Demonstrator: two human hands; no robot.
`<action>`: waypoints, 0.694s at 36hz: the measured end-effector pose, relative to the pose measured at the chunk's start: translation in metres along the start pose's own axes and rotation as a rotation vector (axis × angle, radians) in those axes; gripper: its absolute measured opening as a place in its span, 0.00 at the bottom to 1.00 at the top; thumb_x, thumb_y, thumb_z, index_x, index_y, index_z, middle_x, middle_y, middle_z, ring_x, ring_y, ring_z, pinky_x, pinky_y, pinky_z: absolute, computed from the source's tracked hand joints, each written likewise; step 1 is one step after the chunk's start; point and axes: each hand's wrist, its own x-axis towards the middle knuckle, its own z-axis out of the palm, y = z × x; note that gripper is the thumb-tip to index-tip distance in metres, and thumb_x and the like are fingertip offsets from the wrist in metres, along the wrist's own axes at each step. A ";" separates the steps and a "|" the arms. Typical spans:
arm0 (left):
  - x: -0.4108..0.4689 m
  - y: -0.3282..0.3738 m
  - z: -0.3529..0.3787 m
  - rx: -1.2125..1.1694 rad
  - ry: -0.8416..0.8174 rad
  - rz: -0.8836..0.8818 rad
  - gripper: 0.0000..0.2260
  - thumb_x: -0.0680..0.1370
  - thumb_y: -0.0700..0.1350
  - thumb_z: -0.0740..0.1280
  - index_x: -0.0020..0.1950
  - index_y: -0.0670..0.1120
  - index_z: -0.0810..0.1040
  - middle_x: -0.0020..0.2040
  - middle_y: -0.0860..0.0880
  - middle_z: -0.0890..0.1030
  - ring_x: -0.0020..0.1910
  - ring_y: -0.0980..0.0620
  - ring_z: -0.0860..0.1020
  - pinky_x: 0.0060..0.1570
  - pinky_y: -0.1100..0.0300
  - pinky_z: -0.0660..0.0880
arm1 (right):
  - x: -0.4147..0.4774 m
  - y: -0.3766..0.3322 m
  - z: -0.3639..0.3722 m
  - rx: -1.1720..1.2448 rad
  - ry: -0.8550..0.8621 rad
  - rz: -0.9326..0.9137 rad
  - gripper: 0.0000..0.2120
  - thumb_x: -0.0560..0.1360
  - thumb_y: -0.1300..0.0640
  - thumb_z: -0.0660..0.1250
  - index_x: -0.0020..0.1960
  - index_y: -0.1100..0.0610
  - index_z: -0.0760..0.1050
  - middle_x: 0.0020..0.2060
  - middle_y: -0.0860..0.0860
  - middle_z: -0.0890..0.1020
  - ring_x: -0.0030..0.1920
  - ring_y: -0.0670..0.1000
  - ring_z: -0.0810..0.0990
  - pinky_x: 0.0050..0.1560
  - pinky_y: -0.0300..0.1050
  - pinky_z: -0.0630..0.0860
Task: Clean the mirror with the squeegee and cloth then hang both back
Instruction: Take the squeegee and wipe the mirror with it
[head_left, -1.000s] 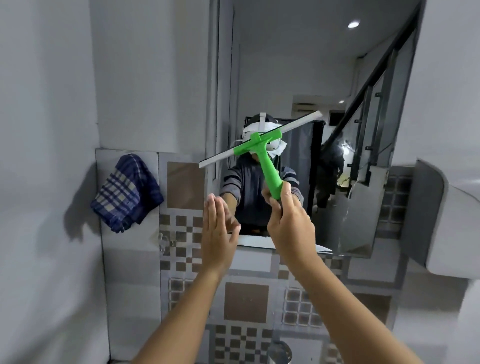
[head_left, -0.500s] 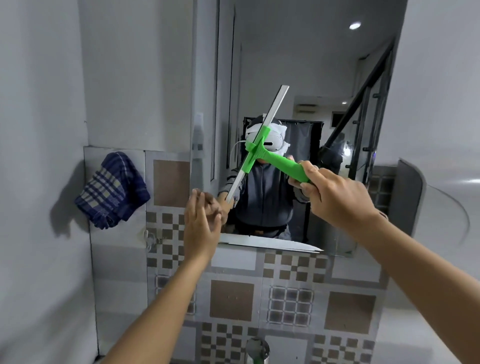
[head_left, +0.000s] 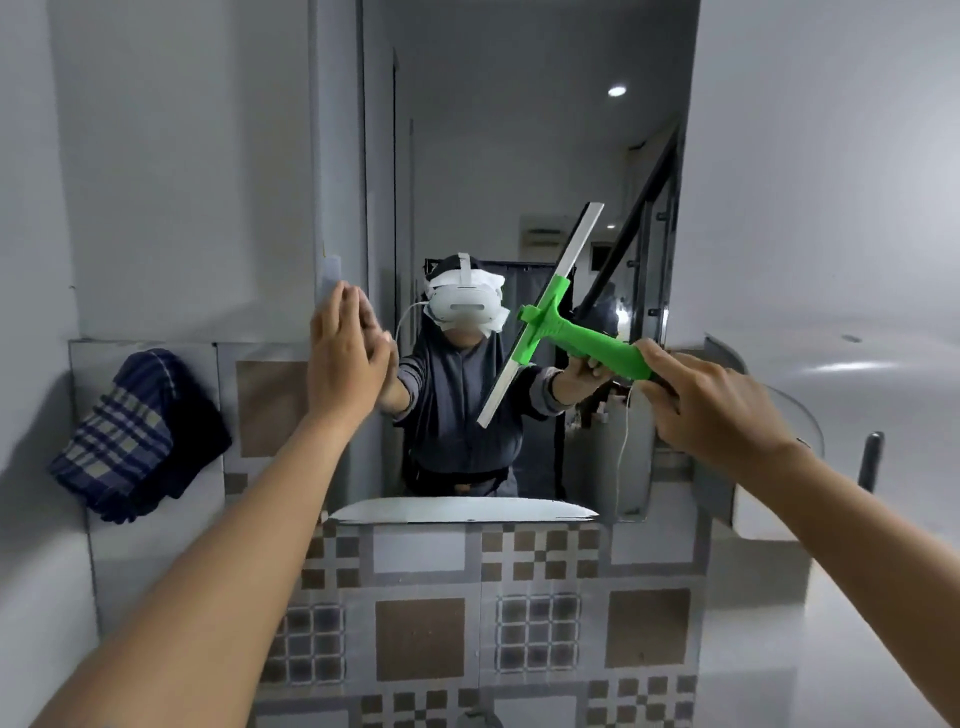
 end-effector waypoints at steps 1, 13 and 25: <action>0.001 -0.001 0.001 0.001 -0.003 0.000 0.25 0.77 0.45 0.60 0.72 0.40 0.59 0.74 0.42 0.59 0.71 0.43 0.58 0.70 0.54 0.56 | -0.005 0.001 0.001 0.013 -0.006 0.017 0.21 0.75 0.54 0.61 0.67 0.56 0.65 0.46 0.57 0.82 0.35 0.65 0.80 0.30 0.55 0.77; -0.002 -0.009 -0.002 -0.009 -0.060 0.039 0.28 0.77 0.47 0.62 0.73 0.42 0.56 0.75 0.45 0.56 0.72 0.43 0.58 0.70 0.52 0.60 | -0.057 -0.045 0.026 0.252 0.041 0.292 0.22 0.76 0.60 0.63 0.68 0.63 0.65 0.46 0.62 0.82 0.35 0.60 0.78 0.28 0.48 0.74; 0.001 -0.022 -0.012 -0.013 -0.137 0.151 0.29 0.77 0.48 0.64 0.74 0.41 0.55 0.75 0.43 0.55 0.71 0.43 0.55 0.66 0.47 0.65 | -0.083 -0.103 0.052 0.507 0.113 0.604 0.23 0.76 0.62 0.62 0.70 0.64 0.63 0.34 0.53 0.76 0.24 0.41 0.67 0.23 0.31 0.67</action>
